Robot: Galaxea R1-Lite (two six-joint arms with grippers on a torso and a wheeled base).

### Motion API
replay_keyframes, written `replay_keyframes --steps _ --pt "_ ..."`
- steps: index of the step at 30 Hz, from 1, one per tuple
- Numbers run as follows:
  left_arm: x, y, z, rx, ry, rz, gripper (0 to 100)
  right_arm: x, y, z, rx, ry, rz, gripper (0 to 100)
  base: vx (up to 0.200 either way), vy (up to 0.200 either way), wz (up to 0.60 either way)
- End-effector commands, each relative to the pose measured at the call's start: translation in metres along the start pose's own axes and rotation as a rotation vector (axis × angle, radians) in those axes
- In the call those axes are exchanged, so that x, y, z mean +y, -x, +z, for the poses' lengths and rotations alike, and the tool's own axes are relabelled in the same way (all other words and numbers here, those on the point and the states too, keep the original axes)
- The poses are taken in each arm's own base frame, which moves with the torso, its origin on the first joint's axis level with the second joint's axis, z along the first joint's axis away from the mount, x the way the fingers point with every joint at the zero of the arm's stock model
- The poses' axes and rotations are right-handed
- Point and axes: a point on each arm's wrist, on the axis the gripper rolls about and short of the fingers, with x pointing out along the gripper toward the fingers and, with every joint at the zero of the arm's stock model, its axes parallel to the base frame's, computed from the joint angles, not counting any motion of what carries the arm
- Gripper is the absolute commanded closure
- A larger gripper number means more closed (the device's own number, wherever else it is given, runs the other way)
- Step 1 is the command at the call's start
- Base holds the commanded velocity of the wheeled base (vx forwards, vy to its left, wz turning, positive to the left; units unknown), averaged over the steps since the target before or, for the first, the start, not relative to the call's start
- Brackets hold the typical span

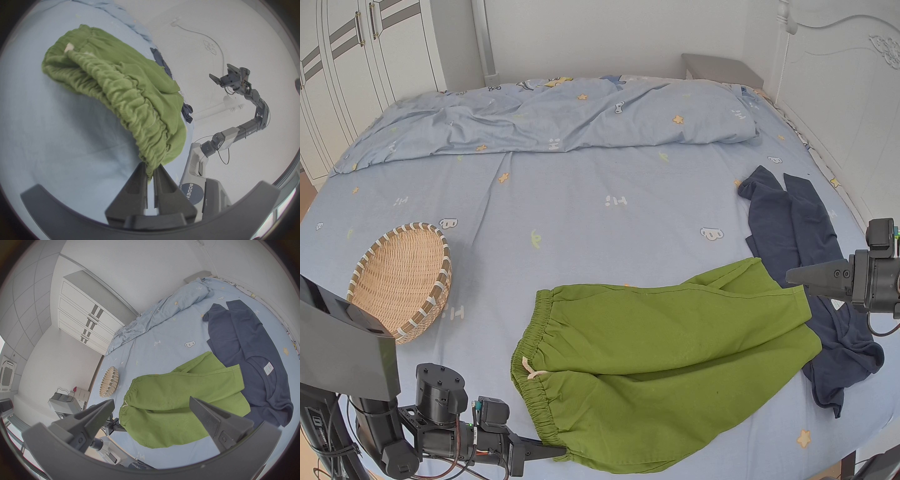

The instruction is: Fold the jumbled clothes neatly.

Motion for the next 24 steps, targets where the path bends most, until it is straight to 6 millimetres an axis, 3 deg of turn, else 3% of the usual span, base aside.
replay_keyframes --steps 1,9,13,20,24 --pt "-0.014 0.029 0.005 -0.037 0.089 0.015 100 -0.001 -0.001 0.0 0.008 -0.004 -0.001 0 0.0 0.0 0.0" --pt "-0.016 0.08 0.003 -0.087 0.274 0.148 100 0.001 -0.006 -0.009 0.061 0.001 0.029 0 0.0 0.0 0.0" --pt "-0.016 0.095 0.004 -0.039 0.386 0.21 100 -0.003 -0.011 -0.018 0.105 -0.01 0.026 0 0.0 0.0 0.0" --pt "-0.018 0.126 0.012 0.007 0.439 0.288 100 -0.019 -0.014 -0.036 0.176 -0.023 -0.032 0 0.0 0.0 0.0" --pt "-0.011 0.142 0.004 0.004 0.414 0.292 100 -0.03 -0.012 -0.054 0.25 -0.044 -0.076 0 0.0 0.0 0.0"
